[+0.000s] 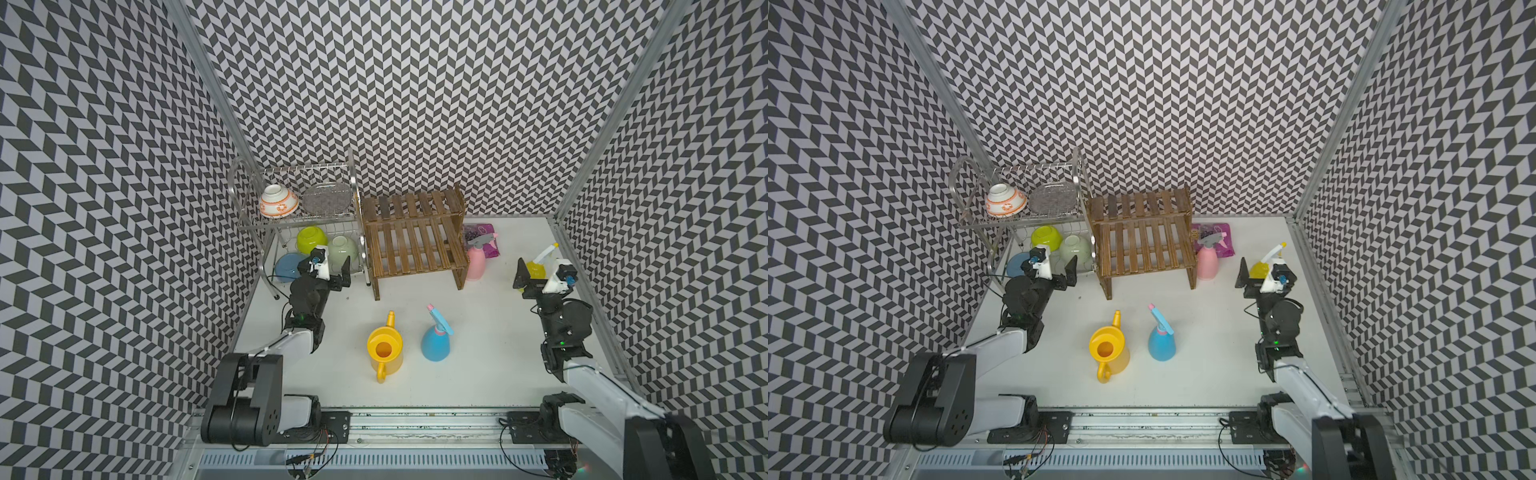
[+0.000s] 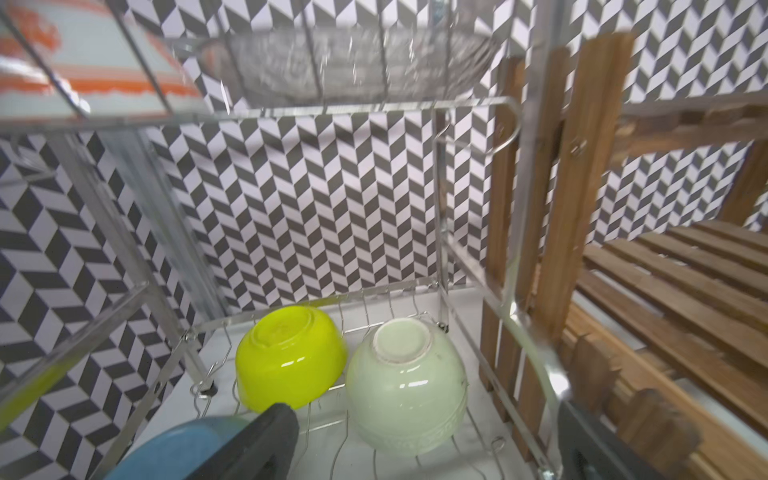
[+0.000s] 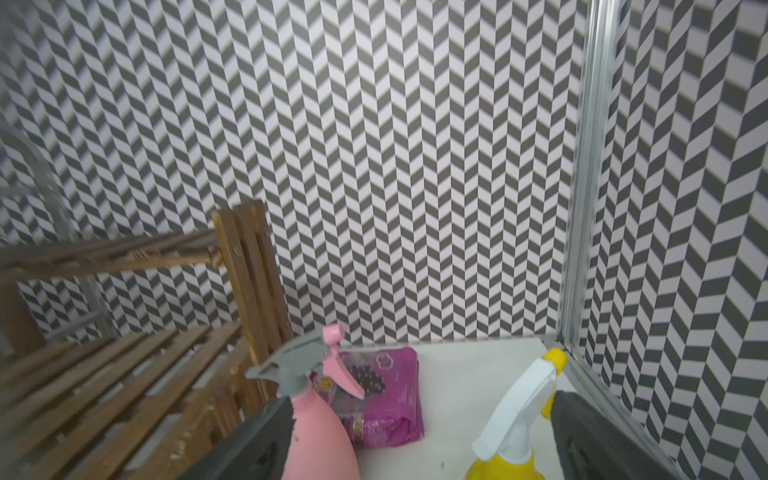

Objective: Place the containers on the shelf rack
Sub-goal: 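Pick up a container from the center of the board.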

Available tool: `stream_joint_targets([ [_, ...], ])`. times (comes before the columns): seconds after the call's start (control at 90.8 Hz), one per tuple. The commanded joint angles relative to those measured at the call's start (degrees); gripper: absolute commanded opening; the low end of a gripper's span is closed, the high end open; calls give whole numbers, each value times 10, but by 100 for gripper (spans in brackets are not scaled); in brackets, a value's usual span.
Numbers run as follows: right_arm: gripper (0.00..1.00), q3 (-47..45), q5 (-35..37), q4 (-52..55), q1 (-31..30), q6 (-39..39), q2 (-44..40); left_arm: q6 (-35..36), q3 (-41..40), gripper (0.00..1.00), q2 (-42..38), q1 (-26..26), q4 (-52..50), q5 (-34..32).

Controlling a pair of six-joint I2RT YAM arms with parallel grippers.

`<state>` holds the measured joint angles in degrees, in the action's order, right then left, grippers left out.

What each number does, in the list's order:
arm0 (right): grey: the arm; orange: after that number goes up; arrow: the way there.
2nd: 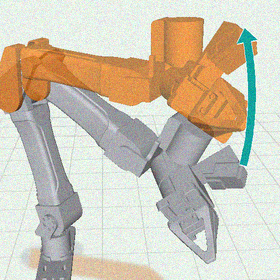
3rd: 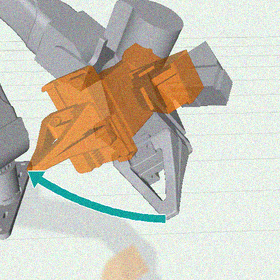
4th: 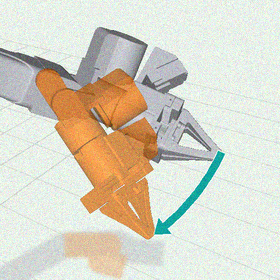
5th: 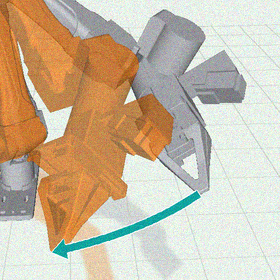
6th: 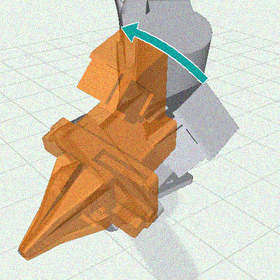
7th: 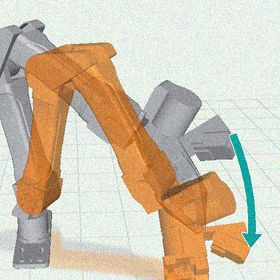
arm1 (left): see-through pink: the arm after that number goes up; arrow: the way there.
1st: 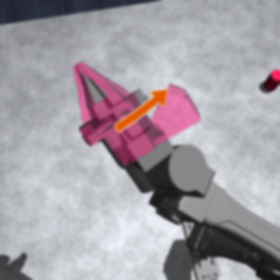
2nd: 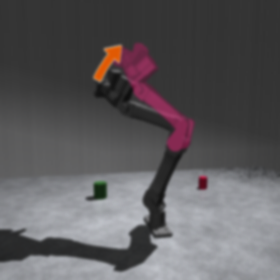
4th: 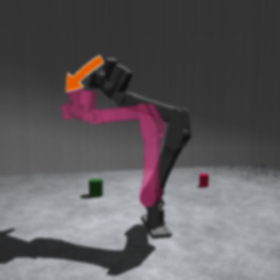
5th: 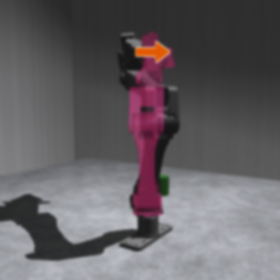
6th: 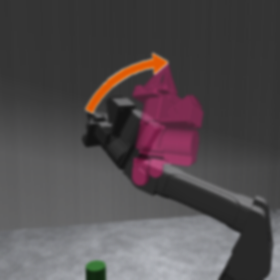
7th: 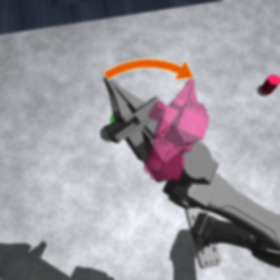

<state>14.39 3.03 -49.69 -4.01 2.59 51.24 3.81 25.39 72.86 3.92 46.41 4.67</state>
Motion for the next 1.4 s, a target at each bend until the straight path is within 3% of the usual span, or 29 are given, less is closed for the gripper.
stream_joint_targets([
  [0.0,100,-10,-34,95,-4,82,-88,-16,7,100,-48,5,-89,32],
  [0.088,100,-9,-37,142,-4,163,-163,-74,5,100,-94,5,-111,47],
  [0.209,100,-11,-124,151,-4,217,-240,-207,-5,100,-164,5,-149,40],
  [0.308,100,6,-247,146,-4,238,-260,-323,-48,100,-210,5,-122,42],
  [0.441,100,52,-434,183,-5,244,-231,-390,-60,100,-227,12,-81,138],
  [0.507,100,72,-475,205,-28,239,-205,-403,-42,100,-225,32,-96,174],
  [0.595,100,103,-436,292,-104,180,-183,-385,-14,100,-232,93,-140,165],
  [0.705,100,132,-338,386,-201,123,-170,-327,10,100,-255,205,-214,82],
  [0.837,94,141,-305,413,-253,111,-147,-318,-27,100,-288,276,-209,24],
  [1.113,90,163,-280,445,-307,90,-89,-347,-81,100,-335,289,-156,23],
  [1.388,87,185,-209,446,-367,68,12,-353,-112,100,-343,289,-113,35],
])
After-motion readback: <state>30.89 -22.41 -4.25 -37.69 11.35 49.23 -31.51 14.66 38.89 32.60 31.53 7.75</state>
